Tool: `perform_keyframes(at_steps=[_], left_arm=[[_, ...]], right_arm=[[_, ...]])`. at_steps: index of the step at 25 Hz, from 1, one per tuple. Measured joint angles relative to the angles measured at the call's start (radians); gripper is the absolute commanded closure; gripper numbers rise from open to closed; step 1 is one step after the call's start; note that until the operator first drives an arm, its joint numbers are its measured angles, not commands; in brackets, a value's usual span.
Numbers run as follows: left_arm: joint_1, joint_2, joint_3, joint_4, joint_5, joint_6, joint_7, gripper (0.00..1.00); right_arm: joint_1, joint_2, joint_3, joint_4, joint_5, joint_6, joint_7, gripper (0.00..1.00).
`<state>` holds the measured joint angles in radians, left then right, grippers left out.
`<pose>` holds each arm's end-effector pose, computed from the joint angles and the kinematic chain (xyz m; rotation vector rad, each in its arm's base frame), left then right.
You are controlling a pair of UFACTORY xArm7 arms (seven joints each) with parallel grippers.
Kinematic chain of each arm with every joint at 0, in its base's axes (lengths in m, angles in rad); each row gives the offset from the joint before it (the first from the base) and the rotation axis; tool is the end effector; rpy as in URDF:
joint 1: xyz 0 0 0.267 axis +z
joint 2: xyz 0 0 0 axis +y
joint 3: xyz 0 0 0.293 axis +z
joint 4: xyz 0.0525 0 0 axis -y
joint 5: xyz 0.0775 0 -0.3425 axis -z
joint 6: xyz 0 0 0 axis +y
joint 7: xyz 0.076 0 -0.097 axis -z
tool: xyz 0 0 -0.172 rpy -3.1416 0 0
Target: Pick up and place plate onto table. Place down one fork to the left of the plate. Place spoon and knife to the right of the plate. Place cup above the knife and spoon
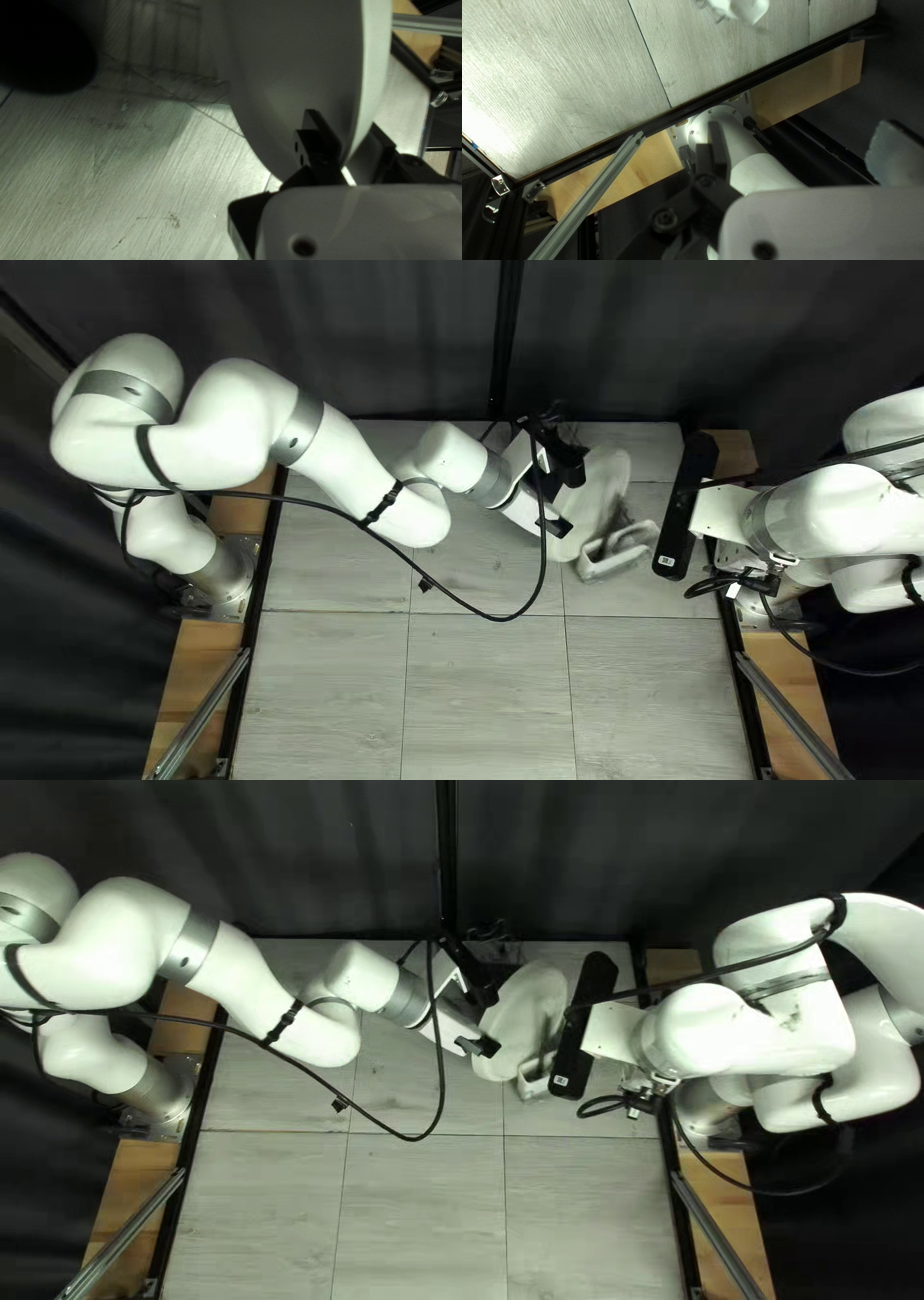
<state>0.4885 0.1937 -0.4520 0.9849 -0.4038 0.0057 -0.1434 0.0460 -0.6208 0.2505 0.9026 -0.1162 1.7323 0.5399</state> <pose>0.6448 0.0544 0.2280 2.5329 0.8197 1.0690 0.2362 0.0351 0.3206 2.7776 -0.4353 -0.1498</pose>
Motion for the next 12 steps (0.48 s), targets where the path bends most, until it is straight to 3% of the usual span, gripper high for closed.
perform_keyframes(at_steps=[7,12], left_arm=[[-0.025,-0.094,-0.003,-0.047,0.025,-0.001,-0.024,0.94],[-0.070,-0.111,0.036,-0.047,0.128,0.001,-0.095,0.94]], right_arm=[[0.000,0.000,0.000,0.000,0.000,0.000,0.000,0.00],[0.000,0.000,0.000,0.000,0.000,0.000,0.000,0.00]])
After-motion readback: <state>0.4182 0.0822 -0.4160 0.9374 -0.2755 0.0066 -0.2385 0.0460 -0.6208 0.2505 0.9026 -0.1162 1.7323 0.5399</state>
